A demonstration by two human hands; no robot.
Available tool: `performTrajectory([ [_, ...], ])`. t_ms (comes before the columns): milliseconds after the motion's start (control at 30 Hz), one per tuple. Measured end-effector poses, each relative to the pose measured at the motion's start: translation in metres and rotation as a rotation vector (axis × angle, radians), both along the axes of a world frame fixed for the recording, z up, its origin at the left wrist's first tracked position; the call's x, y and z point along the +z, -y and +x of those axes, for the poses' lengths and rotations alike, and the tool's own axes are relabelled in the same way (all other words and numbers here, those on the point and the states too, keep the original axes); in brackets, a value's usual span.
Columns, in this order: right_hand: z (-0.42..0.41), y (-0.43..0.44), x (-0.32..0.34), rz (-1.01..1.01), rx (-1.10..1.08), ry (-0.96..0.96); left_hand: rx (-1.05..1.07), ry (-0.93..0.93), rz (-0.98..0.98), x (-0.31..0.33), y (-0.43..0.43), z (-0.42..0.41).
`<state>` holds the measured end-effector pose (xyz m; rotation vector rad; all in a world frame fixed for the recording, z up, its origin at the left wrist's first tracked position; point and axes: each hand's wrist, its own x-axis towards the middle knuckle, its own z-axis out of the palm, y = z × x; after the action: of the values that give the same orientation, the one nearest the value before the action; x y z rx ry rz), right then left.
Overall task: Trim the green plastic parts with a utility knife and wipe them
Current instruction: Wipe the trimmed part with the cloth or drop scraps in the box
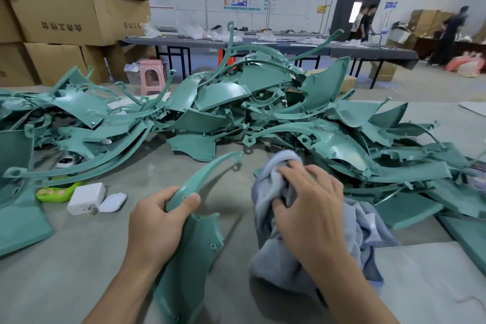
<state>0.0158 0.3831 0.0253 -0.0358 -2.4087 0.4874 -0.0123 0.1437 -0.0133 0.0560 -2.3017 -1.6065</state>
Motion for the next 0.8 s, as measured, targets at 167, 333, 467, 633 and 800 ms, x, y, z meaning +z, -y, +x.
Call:
performTrajectory([
  [167,0.007,0.020,-0.007,-0.041,0.351,0.086,0.064,-0.070,-0.070,0.001,-0.003,0.001],
  [333,0.012,0.027,-0.007,-0.229,0.407,0.139,0.116,-0.101,-0.162,0.004,-0.008,0.004],
  [467,0.024,0.038,0.000,-0.538,0.590,0.287,0.141,-0.166,-0.151,0.003,-0.013,0.005],
  [633,0.023,0.048,-0.008,-0.734,0.619,0.518,0.148,-0.210,-0.102,0.001,-0.015,0.004],
  [800,0.008,0.040,-0.015,-0.972,0.454,0.516,-0.206,0.013,0.368,0.002,-0.018,0.000],
])
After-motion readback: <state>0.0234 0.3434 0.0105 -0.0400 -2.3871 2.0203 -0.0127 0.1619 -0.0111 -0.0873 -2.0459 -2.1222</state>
